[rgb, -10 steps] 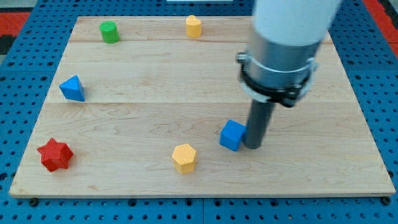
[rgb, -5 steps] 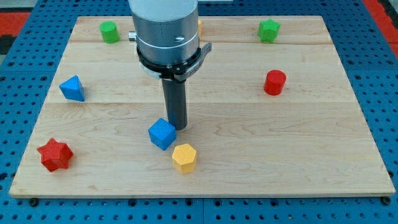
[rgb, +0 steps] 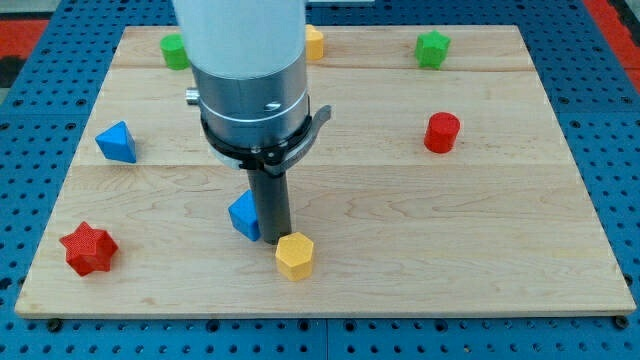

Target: Drag blue cube towards blue triangle

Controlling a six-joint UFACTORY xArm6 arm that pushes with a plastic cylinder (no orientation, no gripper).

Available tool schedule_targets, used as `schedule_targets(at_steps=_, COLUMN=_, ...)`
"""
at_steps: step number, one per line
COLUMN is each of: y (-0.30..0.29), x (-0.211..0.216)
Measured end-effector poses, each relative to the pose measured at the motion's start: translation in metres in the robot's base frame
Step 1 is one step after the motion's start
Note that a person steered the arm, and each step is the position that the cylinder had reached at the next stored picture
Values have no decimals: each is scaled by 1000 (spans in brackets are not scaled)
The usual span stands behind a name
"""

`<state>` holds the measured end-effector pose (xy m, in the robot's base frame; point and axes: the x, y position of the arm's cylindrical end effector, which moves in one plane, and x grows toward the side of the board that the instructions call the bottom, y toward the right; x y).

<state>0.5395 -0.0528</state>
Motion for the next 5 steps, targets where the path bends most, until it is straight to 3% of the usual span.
schedule_targets(at_steps=1, y=0, x=-12)
schedule_targets(at_steps=2, y=-51, x=-35)
schedule_targets(at_steps=3, y=-103, x=-31)
schedule_targets(at_steps=4, y=-117, x=-29)
schedule_targets(at_steps=5, y=-106, x=-72)
